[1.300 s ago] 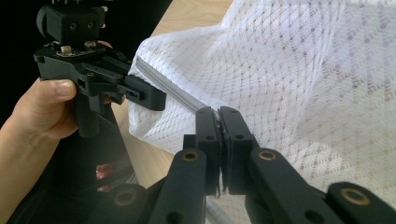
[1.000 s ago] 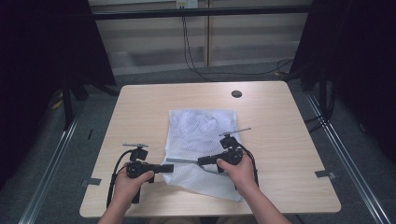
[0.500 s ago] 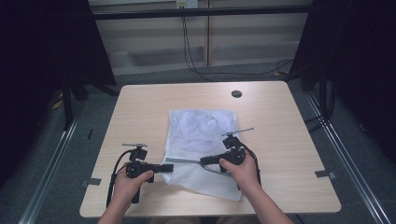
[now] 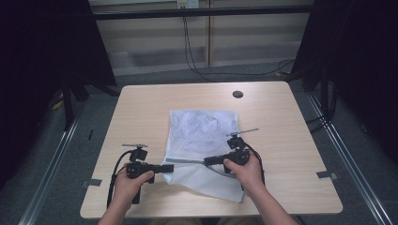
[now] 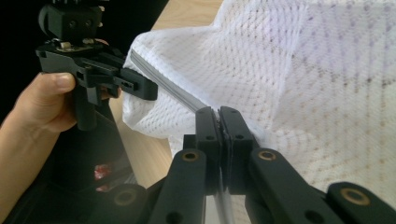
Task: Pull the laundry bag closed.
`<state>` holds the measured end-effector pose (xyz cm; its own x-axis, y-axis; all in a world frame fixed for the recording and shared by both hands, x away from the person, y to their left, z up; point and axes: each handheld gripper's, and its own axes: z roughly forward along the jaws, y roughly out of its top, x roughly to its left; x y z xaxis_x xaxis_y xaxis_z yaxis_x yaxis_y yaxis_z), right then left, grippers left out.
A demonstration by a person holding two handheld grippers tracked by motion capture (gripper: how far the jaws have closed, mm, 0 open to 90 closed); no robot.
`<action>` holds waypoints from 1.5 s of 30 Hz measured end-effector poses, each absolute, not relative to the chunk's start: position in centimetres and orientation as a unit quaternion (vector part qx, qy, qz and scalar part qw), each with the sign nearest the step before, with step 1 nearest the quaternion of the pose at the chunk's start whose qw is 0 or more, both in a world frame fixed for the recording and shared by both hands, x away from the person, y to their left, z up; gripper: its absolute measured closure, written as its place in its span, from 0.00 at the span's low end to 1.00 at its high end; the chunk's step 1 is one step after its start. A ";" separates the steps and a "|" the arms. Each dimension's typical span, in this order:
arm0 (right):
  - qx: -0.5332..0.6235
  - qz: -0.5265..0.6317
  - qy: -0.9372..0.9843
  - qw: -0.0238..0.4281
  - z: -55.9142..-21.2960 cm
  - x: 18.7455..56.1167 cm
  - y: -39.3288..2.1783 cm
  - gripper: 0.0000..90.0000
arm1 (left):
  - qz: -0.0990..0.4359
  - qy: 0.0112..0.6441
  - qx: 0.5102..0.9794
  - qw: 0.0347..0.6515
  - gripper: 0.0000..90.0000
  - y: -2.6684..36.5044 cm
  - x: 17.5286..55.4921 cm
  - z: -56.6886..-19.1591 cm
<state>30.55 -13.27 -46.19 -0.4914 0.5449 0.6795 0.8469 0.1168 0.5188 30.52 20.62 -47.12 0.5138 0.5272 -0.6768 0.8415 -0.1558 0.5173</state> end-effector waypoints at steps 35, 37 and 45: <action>-0.488 -0.465 -0.722 0.155 -46.5 30.1 -15.5 0.97 | -0.169 0.467 0.736 0.459 0.99 20.7 30.5 -47.1; -0.487 -0.466 -0.722 0.156 -46.5 30.1 -15.5 0.97 | -0.170 0.470 0.735 0.458 0.99 20.7 30.5 -47.1; -0.487 -0.463 -0.724 0.153 -46.4 30.0 -15.6 0.97 | -0.169 0.467 0.739 0.455 0.99 20.8 30.5 -47.1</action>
